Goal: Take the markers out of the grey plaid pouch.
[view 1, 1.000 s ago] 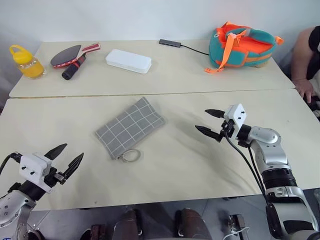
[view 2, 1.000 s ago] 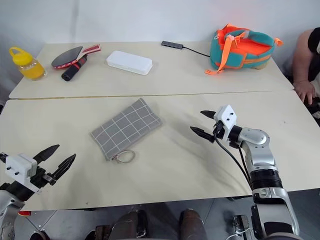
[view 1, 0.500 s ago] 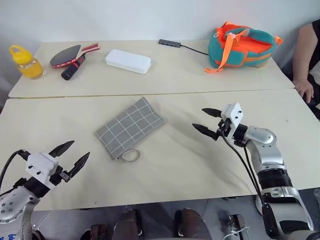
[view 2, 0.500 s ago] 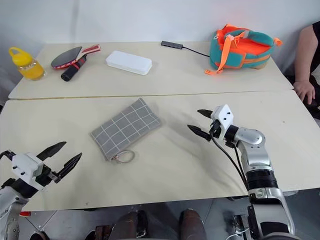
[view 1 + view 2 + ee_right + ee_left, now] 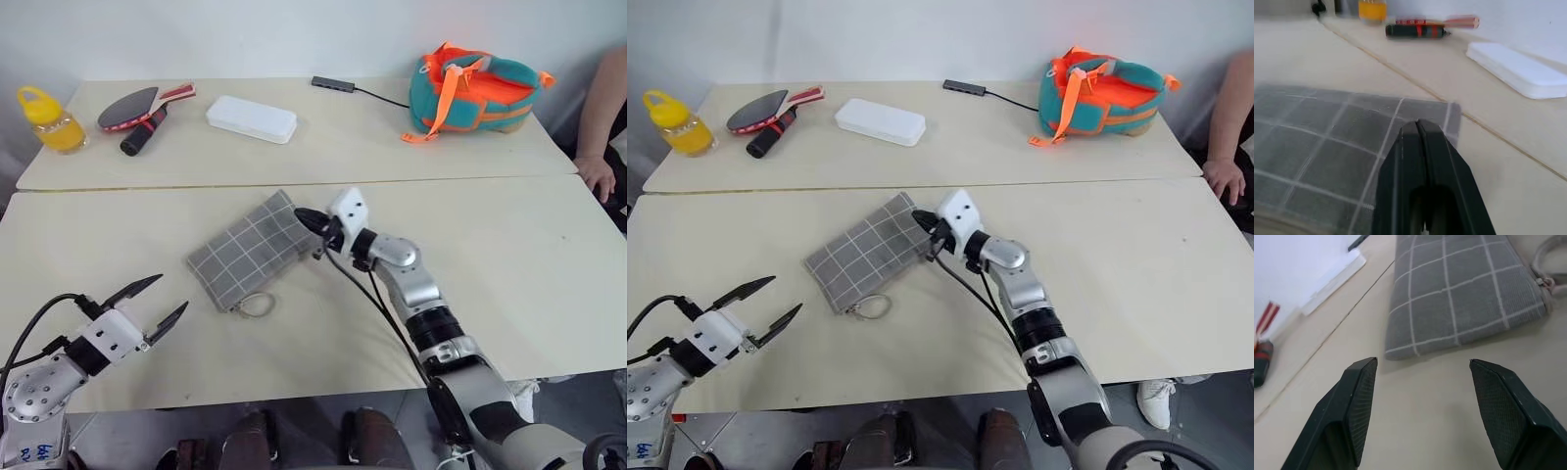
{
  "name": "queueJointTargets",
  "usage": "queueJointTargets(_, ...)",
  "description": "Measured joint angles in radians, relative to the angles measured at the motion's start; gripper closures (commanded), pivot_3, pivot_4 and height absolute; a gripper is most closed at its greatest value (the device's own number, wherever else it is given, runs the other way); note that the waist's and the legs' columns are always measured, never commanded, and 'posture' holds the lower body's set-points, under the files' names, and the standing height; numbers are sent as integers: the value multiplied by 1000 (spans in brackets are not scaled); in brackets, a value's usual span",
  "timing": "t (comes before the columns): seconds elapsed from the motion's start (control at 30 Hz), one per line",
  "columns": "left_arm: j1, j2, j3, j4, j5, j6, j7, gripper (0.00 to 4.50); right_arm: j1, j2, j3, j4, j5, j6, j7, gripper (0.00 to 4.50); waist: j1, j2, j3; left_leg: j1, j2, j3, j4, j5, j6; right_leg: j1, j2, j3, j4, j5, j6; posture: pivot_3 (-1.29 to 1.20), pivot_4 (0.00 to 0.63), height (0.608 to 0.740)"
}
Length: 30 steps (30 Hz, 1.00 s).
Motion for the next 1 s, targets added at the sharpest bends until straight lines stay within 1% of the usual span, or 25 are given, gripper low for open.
queueJointTargets(0.1,-12,20,-15,15,29,-53,8,1296,-6,-4,19,83,-48,-20,-35,4477,-2,0,0,0,0,0,-1,0,0,0,0,0,0,0,0,0,150,740)
queueJointTargets(0.2,-33,36,-52,45,58,-91,15,1296,-26,-15,41,99,-76,-35,-35,4477,-8,0,0,1,0,1,0,0,0,0,0,0,4,0,0,0,150,740)
queueJointTargets(0.43,-119,54,-139,117,143,-178,54,1296,-11,-24,47,71,-90,-30,-40,4477,-7,0,0,1,0,0,0,0,0,0,0,0,7,0,0,0,150,740)
queueJointTargets(0.77,-185,95,-217,163,164,-219,74,1296,13,-44,37,14,-82,16,-39,4477,-2,0,0,1,0,0,0,0,0,0,0,0,8,0,0,0,150,740)
queueJointTargets(0.9,-204,161,-246,167,194,-259,70,1296,19,-44,38,-2,-81,27,-36,4477,-2,0,0,1,0,1,0,0,0,0,0,0,7,0,0,0,150,740)
queueJointTargets(1.0,-184,211,-269,159,148,-268,34,1296,19,-44,39,-8,-78,30,-28,4477,-7,0,0,1,0,1,-1,0,0,-1,0,0,7,0,0,0,150,740)
